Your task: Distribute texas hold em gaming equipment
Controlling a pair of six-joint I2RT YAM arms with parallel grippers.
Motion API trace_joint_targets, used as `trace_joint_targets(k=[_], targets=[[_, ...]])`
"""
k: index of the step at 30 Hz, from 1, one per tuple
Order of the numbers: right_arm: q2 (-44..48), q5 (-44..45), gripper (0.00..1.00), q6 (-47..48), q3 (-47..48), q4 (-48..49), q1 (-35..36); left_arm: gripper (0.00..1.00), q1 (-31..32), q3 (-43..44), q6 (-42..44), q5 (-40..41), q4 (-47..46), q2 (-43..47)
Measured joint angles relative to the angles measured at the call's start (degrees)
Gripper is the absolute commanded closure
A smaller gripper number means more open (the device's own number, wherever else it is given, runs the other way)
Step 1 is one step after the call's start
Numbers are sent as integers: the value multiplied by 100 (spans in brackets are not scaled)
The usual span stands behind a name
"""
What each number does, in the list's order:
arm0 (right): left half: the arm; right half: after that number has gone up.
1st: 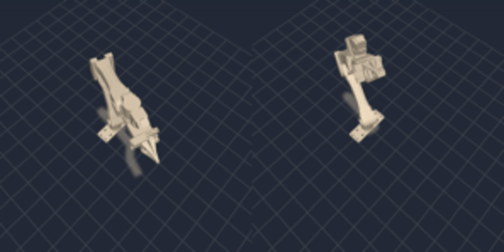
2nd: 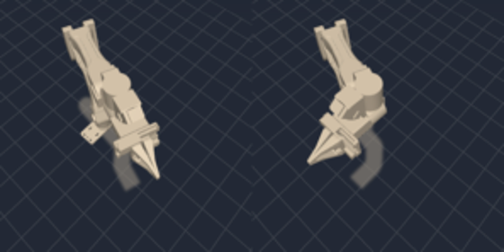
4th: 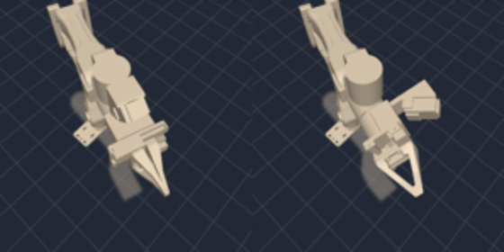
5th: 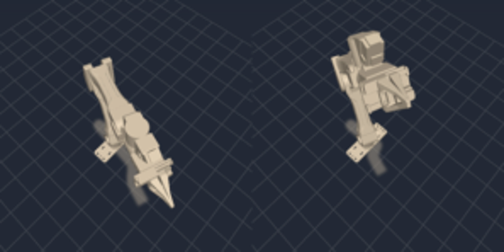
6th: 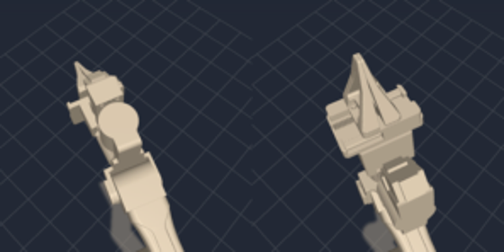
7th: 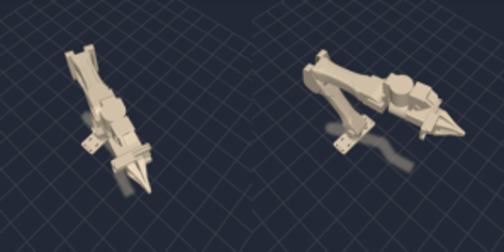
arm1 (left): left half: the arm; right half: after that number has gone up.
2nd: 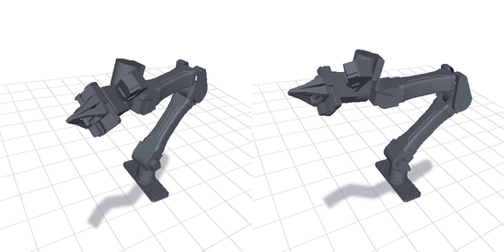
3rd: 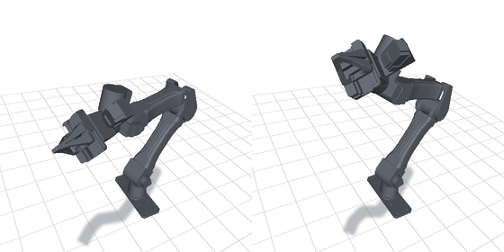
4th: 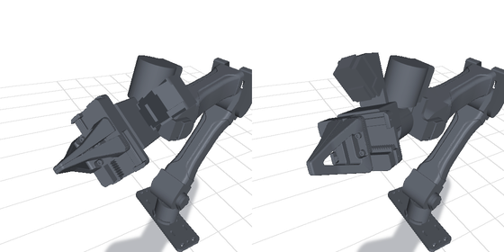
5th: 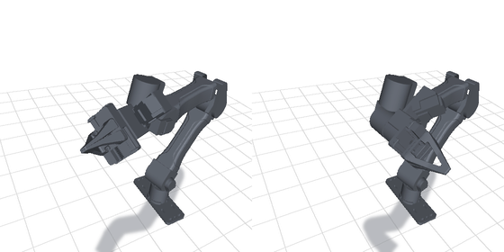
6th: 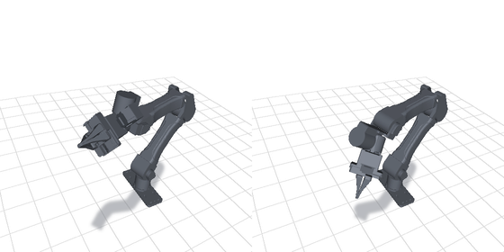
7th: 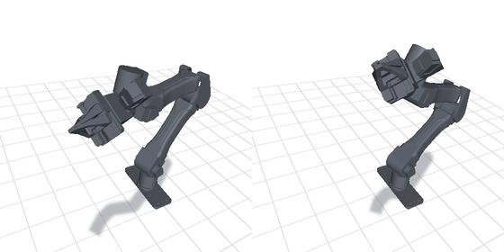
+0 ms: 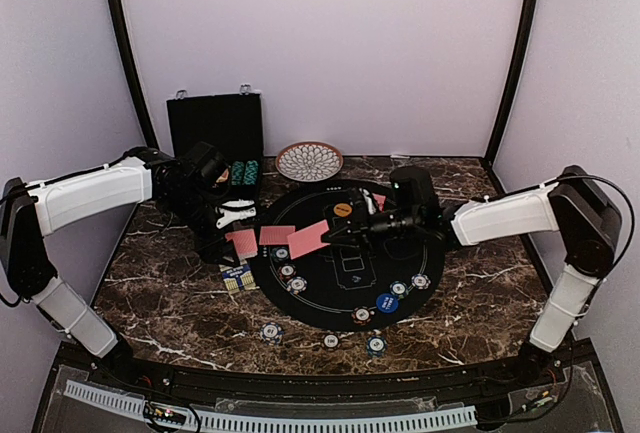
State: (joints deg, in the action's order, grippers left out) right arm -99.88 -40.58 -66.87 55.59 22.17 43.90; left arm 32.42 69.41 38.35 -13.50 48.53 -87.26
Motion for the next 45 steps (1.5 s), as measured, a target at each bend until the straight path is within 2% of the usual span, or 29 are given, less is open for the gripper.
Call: trace_joint_targets(k=[10, 23, 31, 37, 41, 45], targets=[[846, 199, 100, 837, -1193, -1292, -728, 100, 0, 0, 0, 7, 4, 0], [778, 599, 100, 1768, -1143, -2625, -909, 100, 0, 0, 4, 7, 9, 0], [754, 616, 100, 1808, -1167, -2693, -876, 100, 0, 0, 28, 7, 46, 0], [754, 758, 69, 1849, -1178, -2844, -750, 100, 0, 0, 35, 7, 50, 0], [800, 1025, 61, 1941, -1145, -3259, -739, 100, 0, 0, 48, 9, 76, 0], [1023, 1333, 56, 2092, -966, -3807, -739, 100, 0, 0, 52, 7, 92, 0]])
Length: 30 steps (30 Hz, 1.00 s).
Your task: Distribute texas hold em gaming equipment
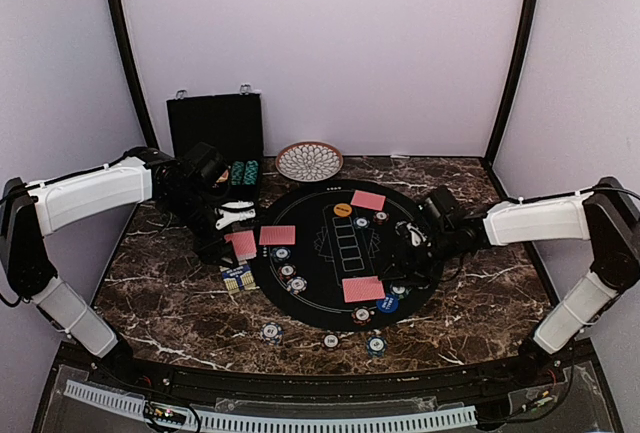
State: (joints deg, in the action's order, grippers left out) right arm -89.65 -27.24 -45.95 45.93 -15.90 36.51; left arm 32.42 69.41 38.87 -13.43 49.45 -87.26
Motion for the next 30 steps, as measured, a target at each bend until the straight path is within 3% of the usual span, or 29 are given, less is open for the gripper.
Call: trace_joint_targets(k=[6, 11, 17, 24, 30], targets=[[203, 249, 54, 166, 483, -354, -2, 100, 0, 33, 0, -2, 24, 0], [175, 210, 37, 52, 691, -245, 92, 100, 0, 83, 0, -2, 37, 0], [-249, -219, 26, -662, 1213, 1008, 721, 100, 0, 85, -7, -24, 39, 0], [-1292, -595, 24, -1521, 1961, 2608, 1390, 100, 0, 90, -37, -85, 39, 0], [-2090, -767, 24, -1976, 2540, 3309, 1679, 100, 0, 96, -57, -103, 39, 0]])
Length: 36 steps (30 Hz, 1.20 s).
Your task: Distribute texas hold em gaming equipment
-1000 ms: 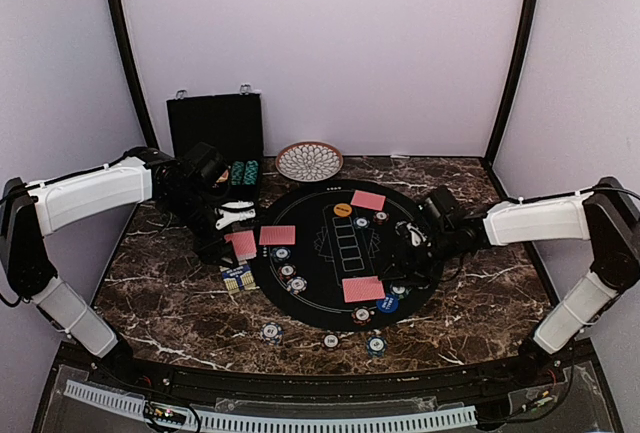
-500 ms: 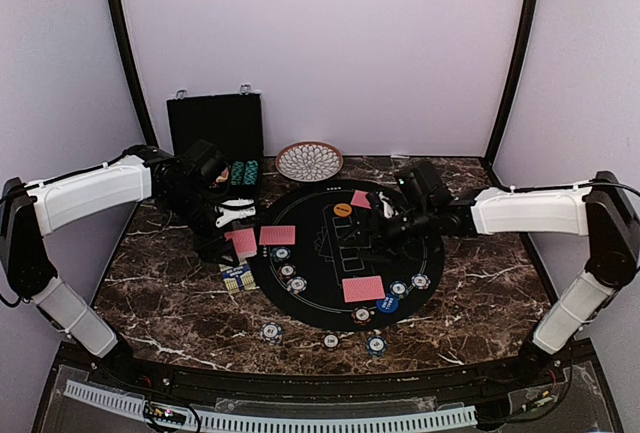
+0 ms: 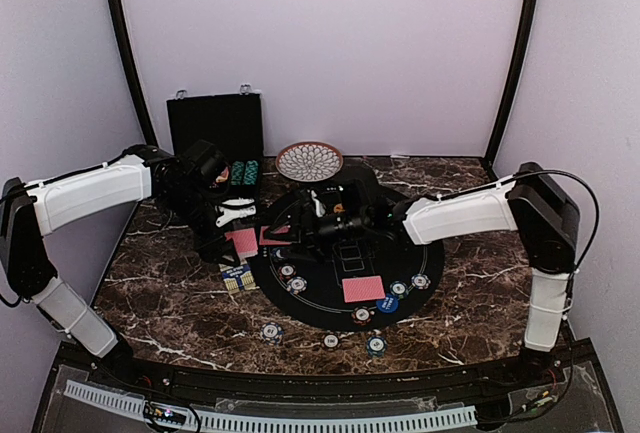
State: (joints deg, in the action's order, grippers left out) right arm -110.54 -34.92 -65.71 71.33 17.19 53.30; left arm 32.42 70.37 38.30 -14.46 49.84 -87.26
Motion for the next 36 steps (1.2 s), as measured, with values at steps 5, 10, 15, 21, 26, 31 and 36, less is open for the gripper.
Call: trace_joint_targets(k=[5, 10, 15, 21, 26, 31, 36], targets=[[-365, -79, 24, -136, 382, 195, 140, 100, 0, 74, 0, -7, 15, 0], [-562, -140, 24, -234, 590, 326, 184, 100, 0, 129, -2, -9, 17, 0], [-852, -205, 23, -258, 844, 382, 249, 100, -7, 168, -48, 0, 20, 0], [-1224, -306, 23, -310, 1152, 376, 330, 100, -17, 175, -90, 20, 48, 0], [-1425, -291, 23, -426, 1362, 433, 332, 100, -9, 179, -87, -9, 101, 0], [-1572, -278, 23, -597, 1449, 688, 334, 100, -4, 184, -87, -26, 103, 0], [-1650, -247, 24, -778, 1473, 929, 334, 100, 0, 186, -87, -31, 105, 0]])
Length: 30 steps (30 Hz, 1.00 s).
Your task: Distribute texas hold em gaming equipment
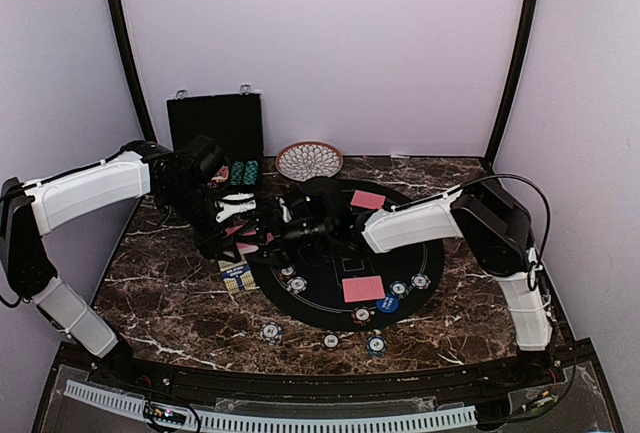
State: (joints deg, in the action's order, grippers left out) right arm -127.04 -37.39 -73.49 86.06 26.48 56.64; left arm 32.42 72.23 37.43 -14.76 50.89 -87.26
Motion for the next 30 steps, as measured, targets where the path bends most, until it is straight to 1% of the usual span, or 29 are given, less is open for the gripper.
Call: trace_joint_targets(k=[7, 9, 18, 26, 30], targets=[[-83, 96, 27, -109, 31, 164, -9, 100, 0, 2, 0, -2, 2, 0], [-103, 133, 30, -133, 24, 184, -35, 100, 0, 2, 0, 0, 2, 0], [-74, 170, 35, -133, -275, 481, -133, 100, 0, 2, 0, 7, 31, 0], [120, 254, 40, 214, -350, 144, -168, 100, 0, 2, 2, 11, 48, 0], [251, 267, 45, 341, -415, -33, -192, 100, 0, 2, 4, 17, 63, 0]])
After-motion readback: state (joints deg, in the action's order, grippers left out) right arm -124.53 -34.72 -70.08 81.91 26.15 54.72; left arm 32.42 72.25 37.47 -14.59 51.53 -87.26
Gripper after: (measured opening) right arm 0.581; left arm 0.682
